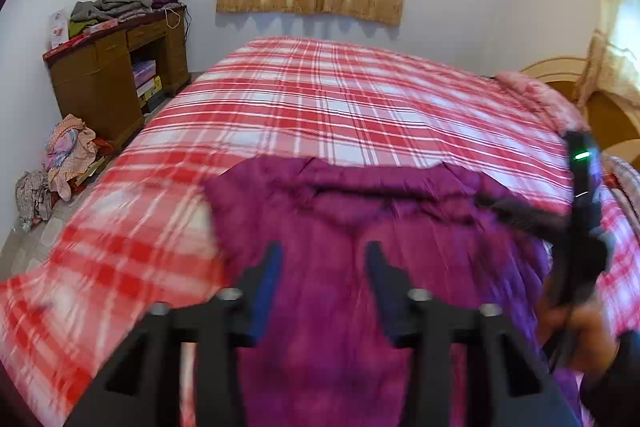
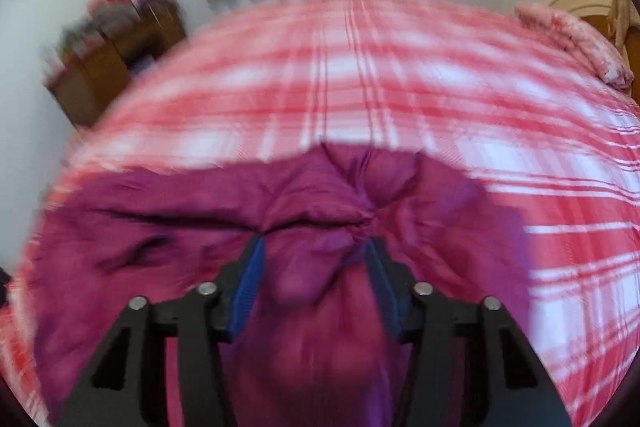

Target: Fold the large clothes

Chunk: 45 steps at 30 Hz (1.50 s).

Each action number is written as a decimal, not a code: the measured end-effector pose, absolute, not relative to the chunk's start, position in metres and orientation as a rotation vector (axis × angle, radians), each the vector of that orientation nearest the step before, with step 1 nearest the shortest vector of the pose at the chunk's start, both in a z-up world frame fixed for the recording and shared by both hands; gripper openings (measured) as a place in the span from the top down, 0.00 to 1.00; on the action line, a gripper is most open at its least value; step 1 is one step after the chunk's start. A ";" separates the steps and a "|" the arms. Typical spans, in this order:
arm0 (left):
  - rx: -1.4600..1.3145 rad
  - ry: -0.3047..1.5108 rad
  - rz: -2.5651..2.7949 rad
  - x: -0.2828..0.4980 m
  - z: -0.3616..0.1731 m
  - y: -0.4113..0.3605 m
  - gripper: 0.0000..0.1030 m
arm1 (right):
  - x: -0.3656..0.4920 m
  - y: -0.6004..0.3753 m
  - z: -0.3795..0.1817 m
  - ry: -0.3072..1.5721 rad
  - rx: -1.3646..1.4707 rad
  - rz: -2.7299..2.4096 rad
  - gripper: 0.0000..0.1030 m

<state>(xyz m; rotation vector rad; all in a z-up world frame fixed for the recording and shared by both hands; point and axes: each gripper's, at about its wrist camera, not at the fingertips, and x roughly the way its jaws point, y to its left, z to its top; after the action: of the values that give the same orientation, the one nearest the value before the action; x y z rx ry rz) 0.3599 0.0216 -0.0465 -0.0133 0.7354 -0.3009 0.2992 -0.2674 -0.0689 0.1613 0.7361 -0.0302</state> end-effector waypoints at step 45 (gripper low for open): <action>-0.170 0.935 -0.279 0.097 -0.160 0.132 0.36 | 0.002 -0.322 -0.153 1.084 0.210 0.172 0.61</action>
<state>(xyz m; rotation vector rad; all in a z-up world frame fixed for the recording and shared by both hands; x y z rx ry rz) 0.0969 0.1324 -0.1598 -0.1696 0.9355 -0.2795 0.0021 -0.3221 -0.1531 0.2099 1.0840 0.1723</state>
